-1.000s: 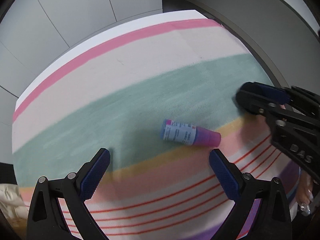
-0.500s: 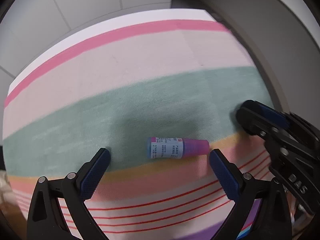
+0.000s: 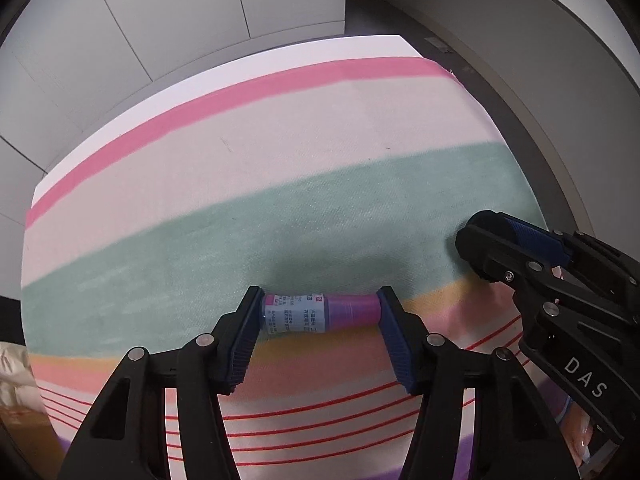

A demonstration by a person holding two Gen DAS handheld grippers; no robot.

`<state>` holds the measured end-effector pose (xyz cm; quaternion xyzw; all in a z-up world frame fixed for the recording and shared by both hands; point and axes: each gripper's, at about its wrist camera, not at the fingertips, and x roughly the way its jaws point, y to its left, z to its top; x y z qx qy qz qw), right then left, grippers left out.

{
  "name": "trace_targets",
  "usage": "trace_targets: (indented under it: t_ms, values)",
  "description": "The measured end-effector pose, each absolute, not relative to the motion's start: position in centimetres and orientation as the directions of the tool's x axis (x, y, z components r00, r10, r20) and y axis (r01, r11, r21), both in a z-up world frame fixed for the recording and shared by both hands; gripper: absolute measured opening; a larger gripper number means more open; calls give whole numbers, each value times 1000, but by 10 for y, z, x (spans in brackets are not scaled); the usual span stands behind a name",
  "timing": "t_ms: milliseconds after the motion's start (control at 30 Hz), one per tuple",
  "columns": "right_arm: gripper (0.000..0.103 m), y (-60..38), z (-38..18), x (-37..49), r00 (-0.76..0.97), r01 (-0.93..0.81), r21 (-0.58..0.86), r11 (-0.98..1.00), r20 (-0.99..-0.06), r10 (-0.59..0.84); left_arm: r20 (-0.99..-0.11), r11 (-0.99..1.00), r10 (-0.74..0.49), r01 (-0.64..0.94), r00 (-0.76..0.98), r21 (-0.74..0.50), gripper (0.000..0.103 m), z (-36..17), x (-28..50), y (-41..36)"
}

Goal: Organize objects
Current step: 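Close the left tool on the lilac vial while the right tool grips the black sponge, then lift the vial with the left tool while the right tool lifts the sponge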

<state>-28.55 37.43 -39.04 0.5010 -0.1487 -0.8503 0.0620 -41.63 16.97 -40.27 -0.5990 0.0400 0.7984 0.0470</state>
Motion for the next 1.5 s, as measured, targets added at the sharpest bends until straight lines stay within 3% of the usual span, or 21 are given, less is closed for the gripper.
trace_targets:
  t_ms: [167, 333, 733, 933, 1167, 1500]
  values:
    - [35, 368, -390, -287, -488, -58, 266, -962, -848, -205, -965, -997, 3, -76, -261, 18, 57, -401, -418, 155]
    - [35, 346, -389, -292, -476, -55, 116, -992, -876, -76, -966, -999, -16, -36, -259, 26, 57, -399, -412, 141]
    - [35, 323, -338, -291, -468, -109, 91, -990, -883, -29, -954, -997, -54, 60, -296, 38, 57, -349, -400, 87]
    - [35, 317, -281, -291, -475, -93, 81, -992, -879, -27, -930, -994, -94, 92, -356, 65, 57, -292, -389, 78]
    - [35, 314, -185, -285, -537, -71, 26, -997, -843, 16, -888, -991, -82, 128, -452, 26, 57, -195, -380, 45]
    - [35, 299, -75, -265, -611, -40, -3, -999, -791, 27, -848, -988, -81, 156, -524, -2, 57, -98, -352, 32]
